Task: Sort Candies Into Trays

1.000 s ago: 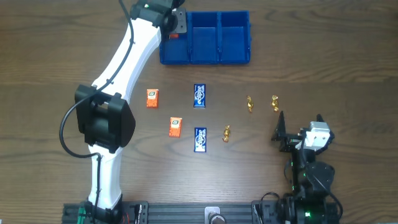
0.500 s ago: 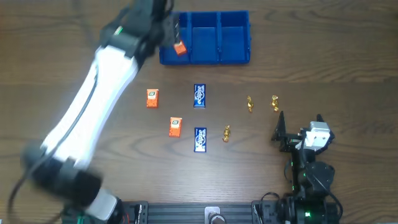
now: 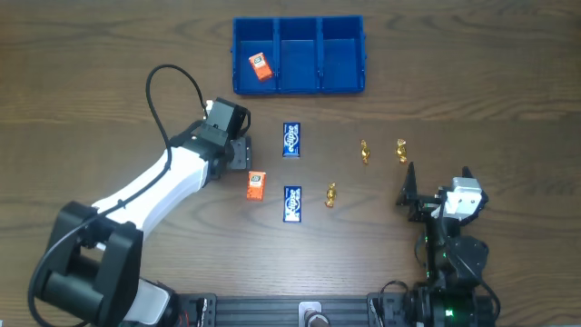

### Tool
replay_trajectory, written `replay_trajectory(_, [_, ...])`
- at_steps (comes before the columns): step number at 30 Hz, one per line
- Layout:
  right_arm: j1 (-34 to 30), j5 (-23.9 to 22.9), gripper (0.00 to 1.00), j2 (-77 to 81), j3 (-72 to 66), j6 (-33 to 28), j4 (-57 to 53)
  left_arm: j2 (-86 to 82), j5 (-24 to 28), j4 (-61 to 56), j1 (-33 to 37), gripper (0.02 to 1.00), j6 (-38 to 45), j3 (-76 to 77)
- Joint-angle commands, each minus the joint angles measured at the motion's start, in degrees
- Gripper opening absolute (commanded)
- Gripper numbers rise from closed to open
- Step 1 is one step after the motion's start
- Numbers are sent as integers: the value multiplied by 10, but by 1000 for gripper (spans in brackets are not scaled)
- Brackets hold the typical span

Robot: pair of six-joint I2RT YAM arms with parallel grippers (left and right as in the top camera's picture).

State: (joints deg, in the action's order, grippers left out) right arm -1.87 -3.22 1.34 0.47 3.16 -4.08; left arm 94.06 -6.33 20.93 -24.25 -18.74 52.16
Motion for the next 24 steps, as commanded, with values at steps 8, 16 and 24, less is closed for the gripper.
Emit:
replay_trajectory(8, [-1,-1,998,-3,0,-7,-5,57,19,-39,51,717,-5,1])
replay_trajectory(16, [-1,-1,998,-3,0,-7,-5,71,30,-69,52,689,31,1])
replay_trajectory(24, [-1,-1,998,-3,0,-7,-5,87,34,-76,56,575,31,1])
